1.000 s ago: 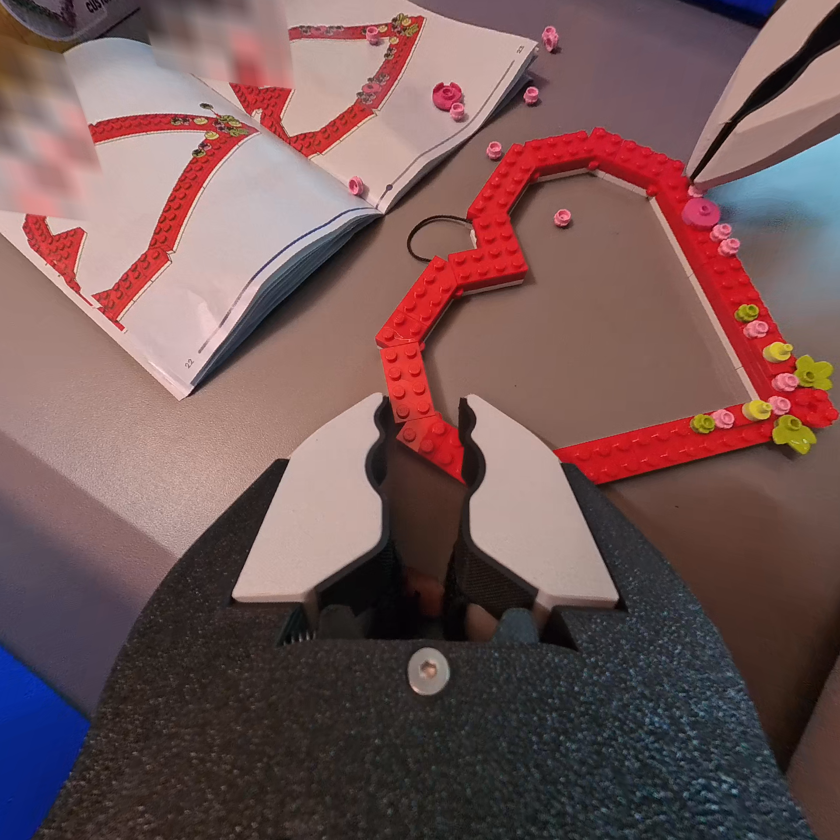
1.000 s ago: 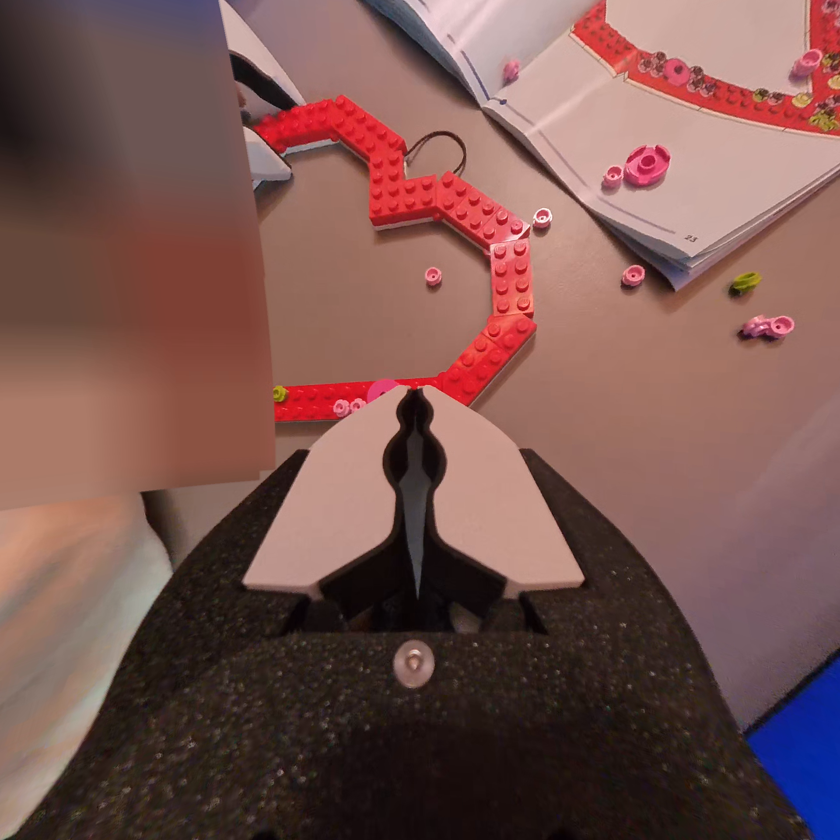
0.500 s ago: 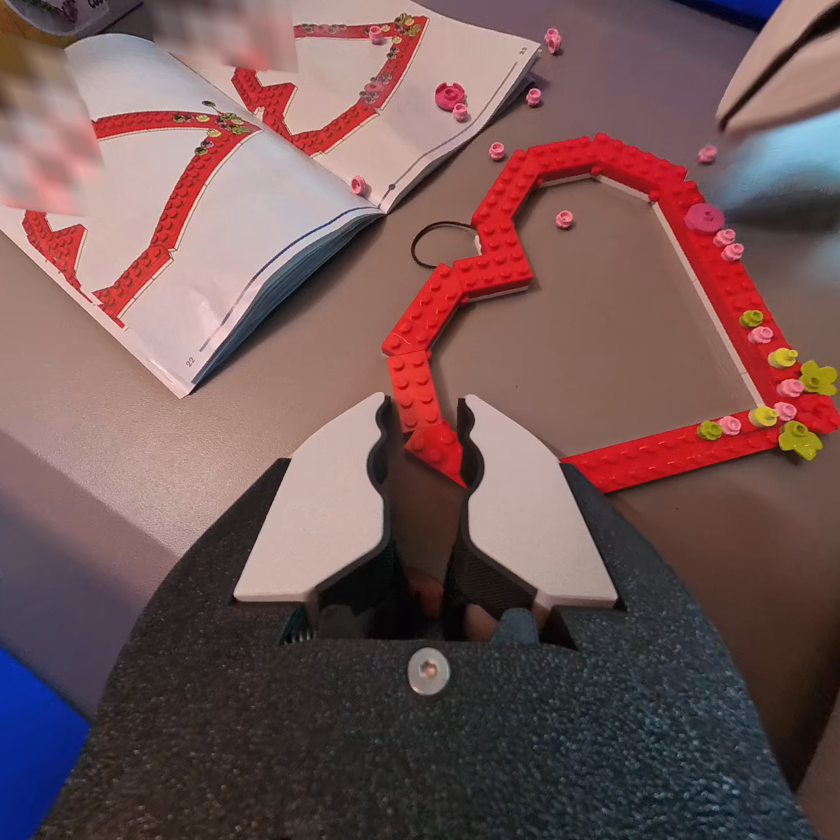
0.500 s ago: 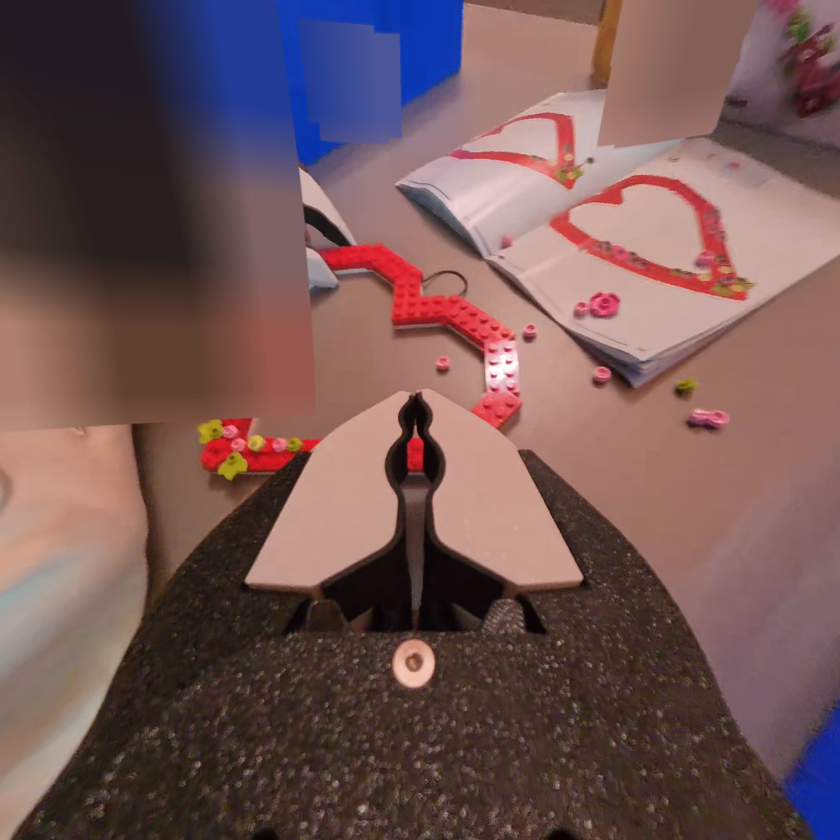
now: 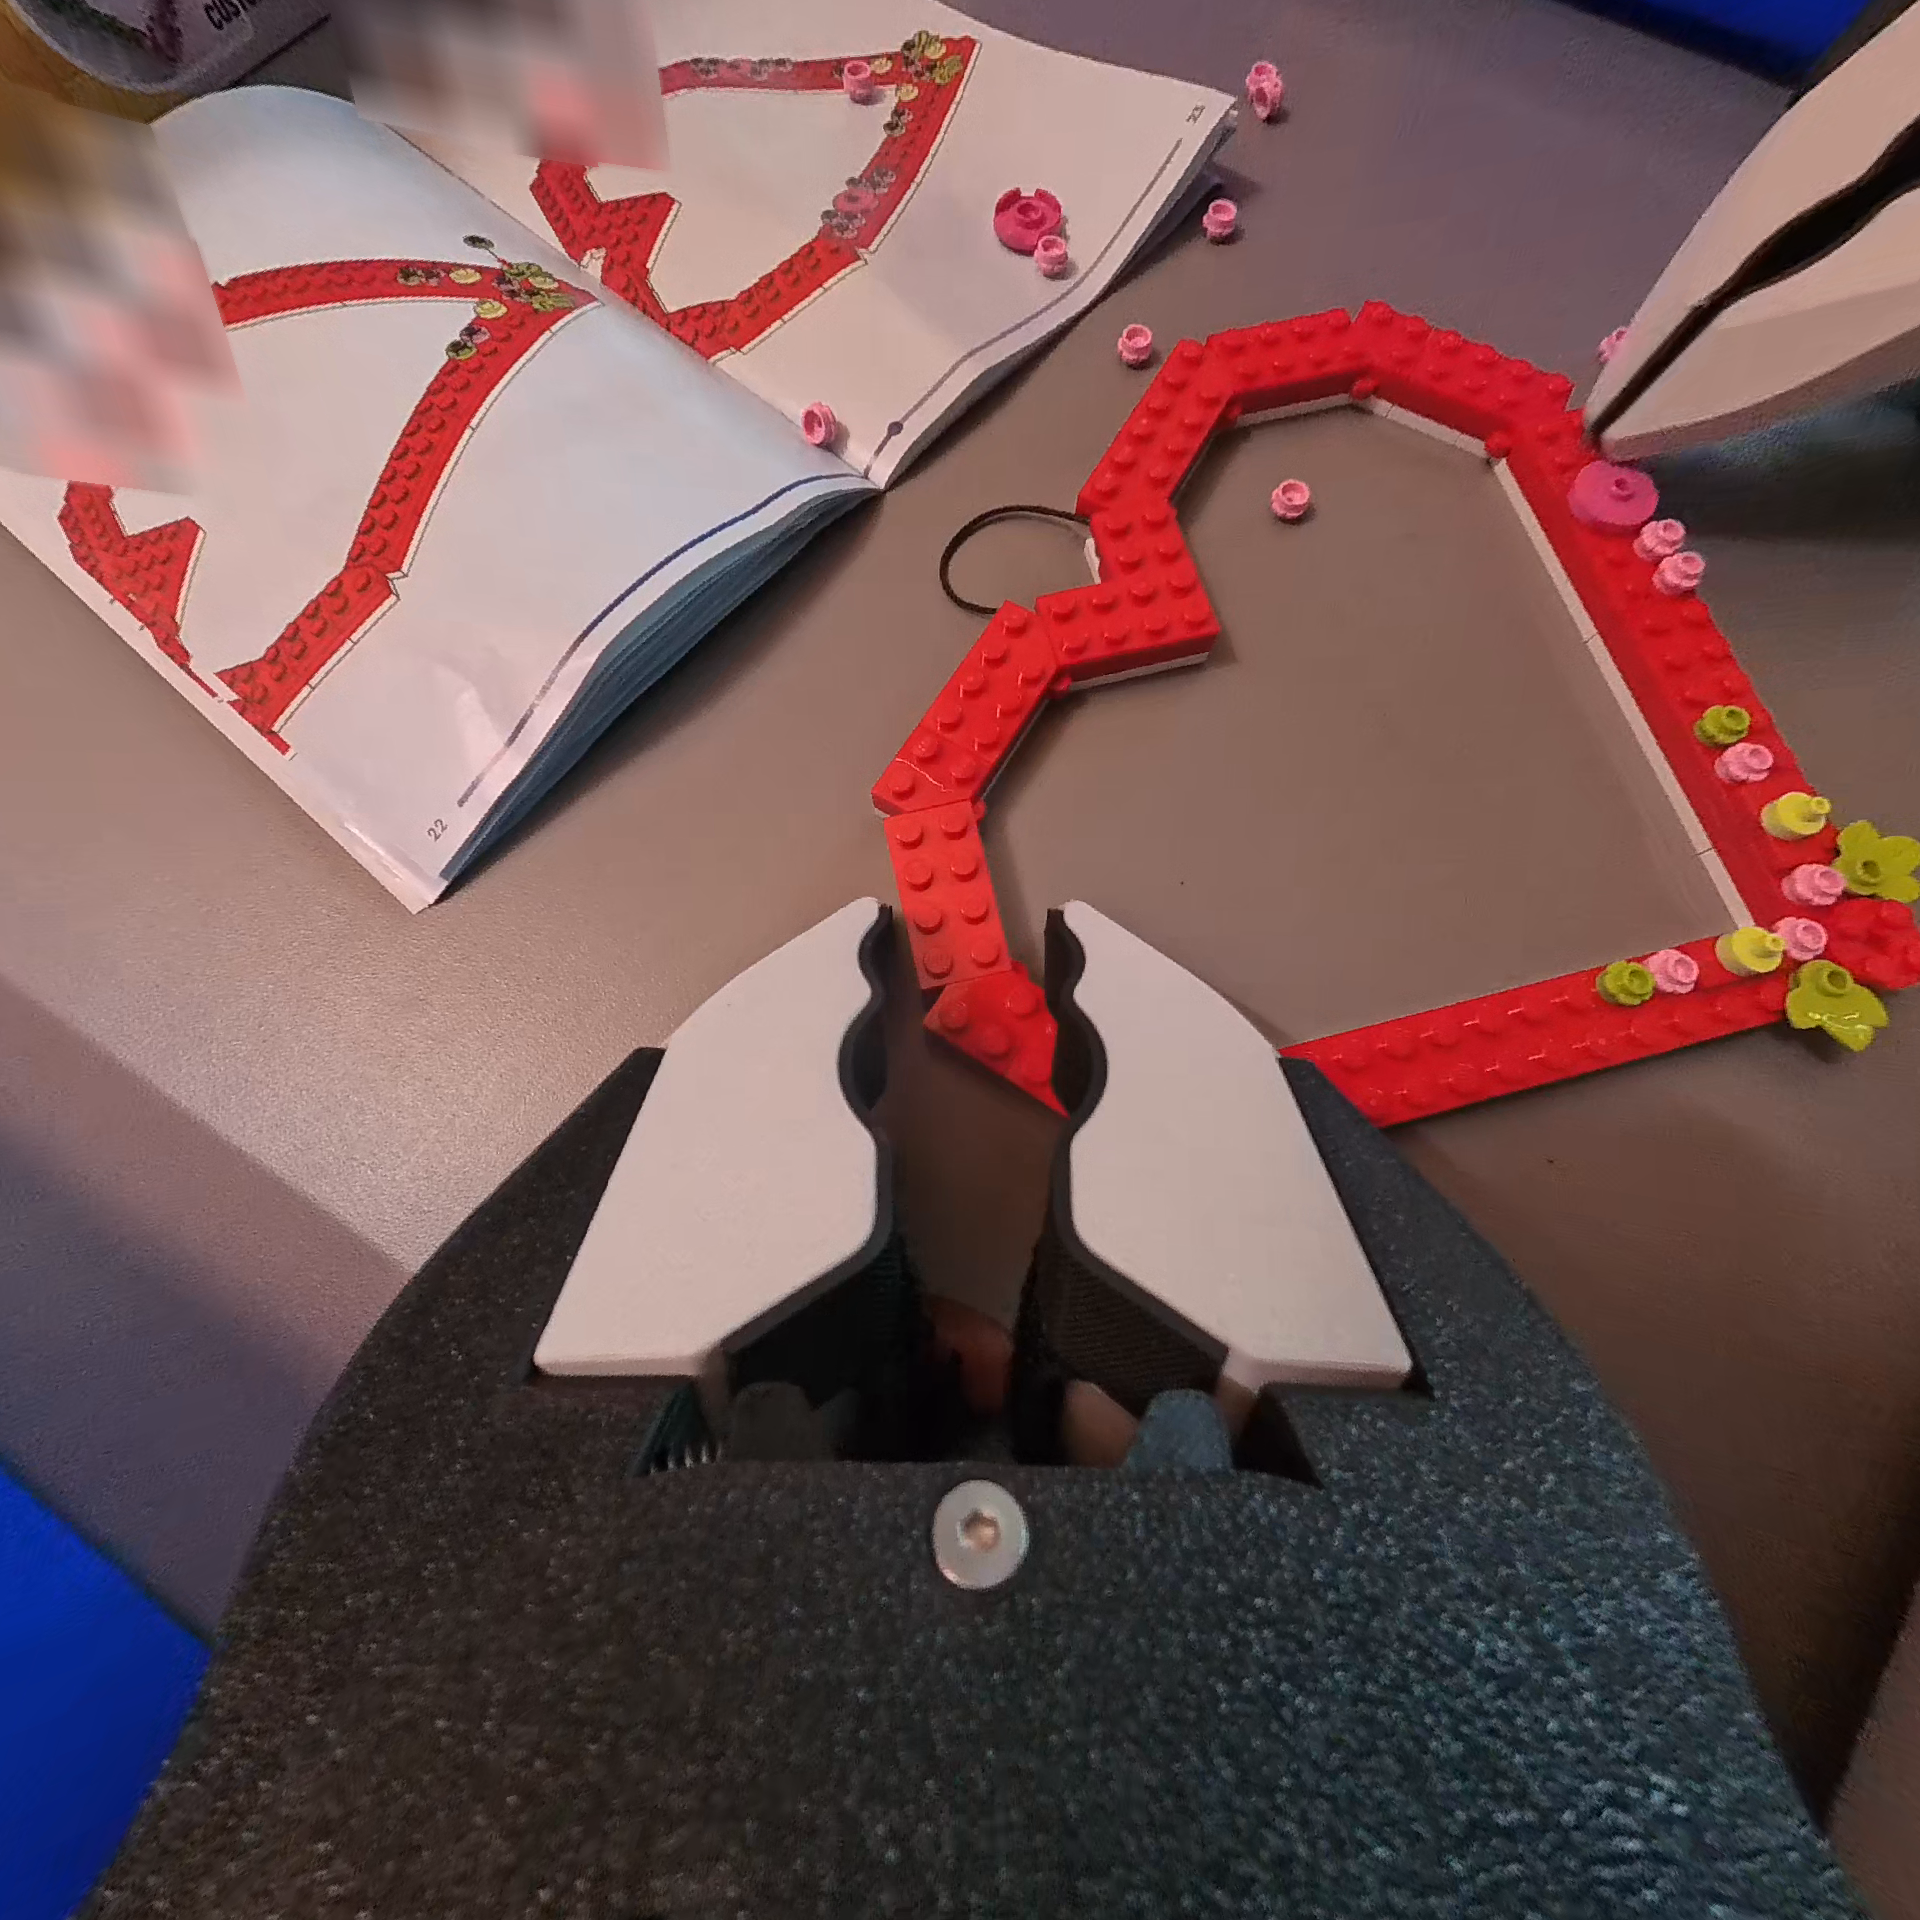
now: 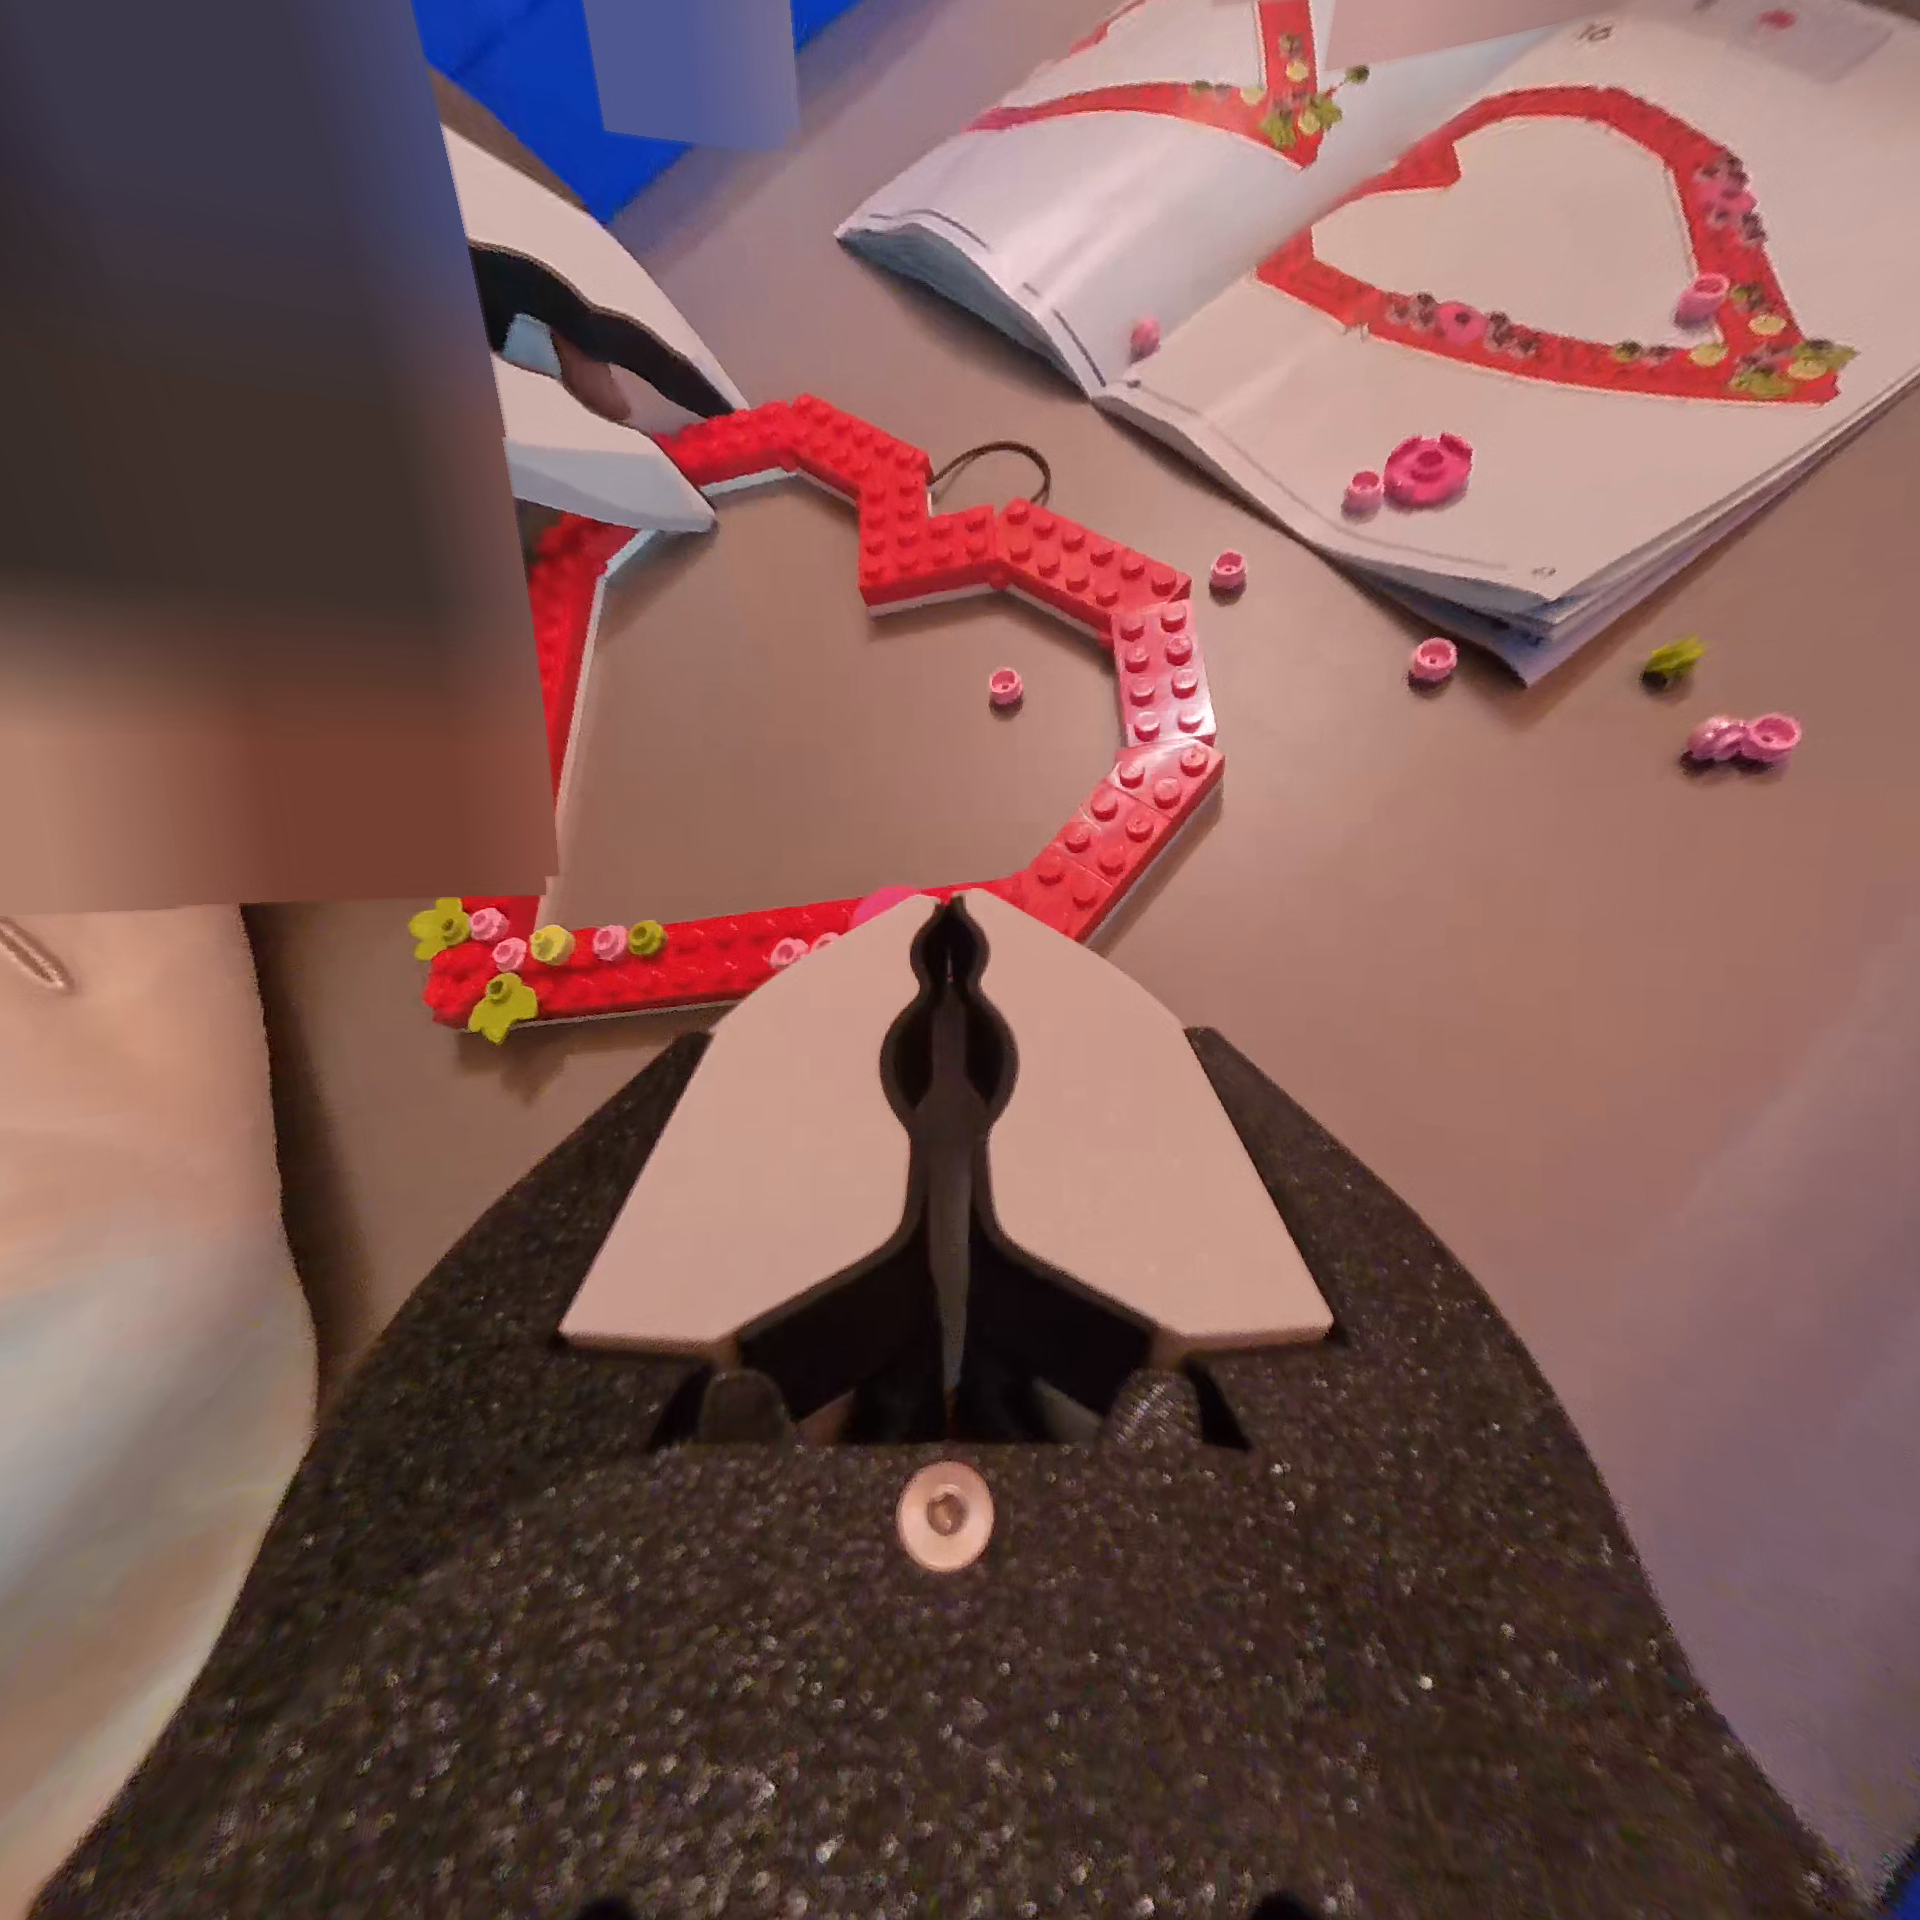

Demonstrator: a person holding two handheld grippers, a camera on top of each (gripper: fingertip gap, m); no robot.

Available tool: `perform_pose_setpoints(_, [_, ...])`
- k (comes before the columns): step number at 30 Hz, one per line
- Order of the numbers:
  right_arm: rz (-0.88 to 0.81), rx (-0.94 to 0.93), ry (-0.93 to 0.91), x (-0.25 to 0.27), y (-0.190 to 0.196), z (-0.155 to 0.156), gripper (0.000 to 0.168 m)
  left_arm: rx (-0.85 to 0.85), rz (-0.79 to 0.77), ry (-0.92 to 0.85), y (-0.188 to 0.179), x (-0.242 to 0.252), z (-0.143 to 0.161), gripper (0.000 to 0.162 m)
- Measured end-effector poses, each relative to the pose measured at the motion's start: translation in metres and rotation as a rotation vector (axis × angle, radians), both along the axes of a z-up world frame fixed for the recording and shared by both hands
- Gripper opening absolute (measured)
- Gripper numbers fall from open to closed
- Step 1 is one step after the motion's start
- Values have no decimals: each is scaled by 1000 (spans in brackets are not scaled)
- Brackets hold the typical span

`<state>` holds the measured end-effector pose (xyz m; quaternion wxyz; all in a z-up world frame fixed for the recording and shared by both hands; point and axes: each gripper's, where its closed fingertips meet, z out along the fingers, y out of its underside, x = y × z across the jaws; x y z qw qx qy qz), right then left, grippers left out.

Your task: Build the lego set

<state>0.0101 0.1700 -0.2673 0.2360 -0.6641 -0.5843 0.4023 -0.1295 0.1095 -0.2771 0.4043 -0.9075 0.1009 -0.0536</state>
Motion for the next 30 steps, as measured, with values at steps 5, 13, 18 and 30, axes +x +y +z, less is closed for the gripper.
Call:
perform_pose_setpoints(5, [-46, -25, -17, 0, 5, -3, 1, 0, 0, 0, 0, 0, 0, 27])
perform_pose_setpoints(13, [-84, -306, 117, -6, 2, 19, 0, 0, 0, 0, 0, 0, 0, 27])
perform_pose_setpoints(18, [-73, -245, 101, 1, 8, 24, 11, 0, 0, 0, 0, 0, 0, 27])
perform_pose_setpoints(30, [91, 199, -280, 29, 2, -7, 15, 1, 0, 3, 0, 0, 0, 27])
